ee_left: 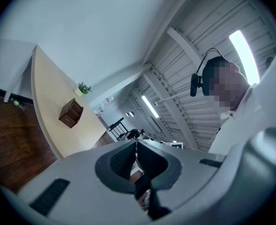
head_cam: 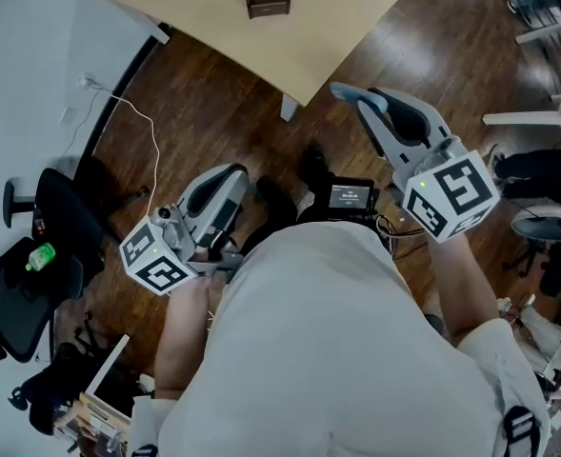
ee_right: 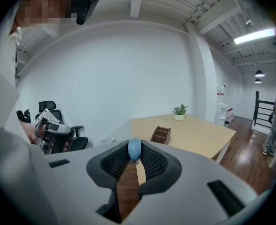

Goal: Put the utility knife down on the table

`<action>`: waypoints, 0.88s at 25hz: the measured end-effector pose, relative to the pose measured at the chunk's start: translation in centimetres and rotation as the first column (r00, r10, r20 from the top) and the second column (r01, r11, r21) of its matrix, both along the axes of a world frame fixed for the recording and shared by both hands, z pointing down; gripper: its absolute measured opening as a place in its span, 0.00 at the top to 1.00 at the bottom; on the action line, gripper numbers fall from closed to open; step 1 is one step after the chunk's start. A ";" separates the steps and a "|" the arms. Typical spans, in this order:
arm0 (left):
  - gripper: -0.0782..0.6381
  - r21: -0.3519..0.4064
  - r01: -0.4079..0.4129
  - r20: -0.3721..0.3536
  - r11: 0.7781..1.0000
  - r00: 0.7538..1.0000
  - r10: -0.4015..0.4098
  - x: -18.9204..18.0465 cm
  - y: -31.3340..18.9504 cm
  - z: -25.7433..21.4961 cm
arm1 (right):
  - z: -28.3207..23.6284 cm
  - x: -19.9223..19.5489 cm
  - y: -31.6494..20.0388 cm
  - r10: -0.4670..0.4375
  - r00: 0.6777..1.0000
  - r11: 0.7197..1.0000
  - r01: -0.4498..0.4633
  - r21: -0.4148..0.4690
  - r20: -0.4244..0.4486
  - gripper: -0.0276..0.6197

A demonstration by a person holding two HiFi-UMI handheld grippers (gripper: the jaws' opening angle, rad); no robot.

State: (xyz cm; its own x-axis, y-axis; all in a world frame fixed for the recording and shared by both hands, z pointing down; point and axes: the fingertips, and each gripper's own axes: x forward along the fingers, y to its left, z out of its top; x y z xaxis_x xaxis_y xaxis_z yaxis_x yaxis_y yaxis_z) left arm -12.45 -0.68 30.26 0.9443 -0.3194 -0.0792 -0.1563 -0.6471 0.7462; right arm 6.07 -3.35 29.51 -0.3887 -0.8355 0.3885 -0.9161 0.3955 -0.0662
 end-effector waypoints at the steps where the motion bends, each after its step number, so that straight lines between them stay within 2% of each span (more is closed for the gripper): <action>1: 0.89 0.002 0.012 0.001 1.000 1.000 -0.012 0.2 -0.4 -0.1 | 0.0 0.2 -0.5 -0.009 1.000 1.000 0.009 0.002 0.002 0.85; 10: 0.89 0.016 0.079 0.013 0.997 0.997 -0.079 4.2 -3.1 -0.4 | 0.5 3.4 -4.0 -0.093 0.996 0.996 0.093 -0.001 0.009 0.85; 18: 0.89 0.015 0.137 0.023 0.990 0.990 -0.138 9.9 -4.1 -0.4 | 1.1 8.1 -6.1 -0.172 0.985 0.985 0.172 -0.007 0.015 0.85; 22: 0.89 0.015 0.178 0.035 0.984 0.983 -0.178 10.8 -4.9 0.0 | 2.5 8.9 -7.9 -0.205 0.979 0.978 0.206 -0.017 0.018 0.85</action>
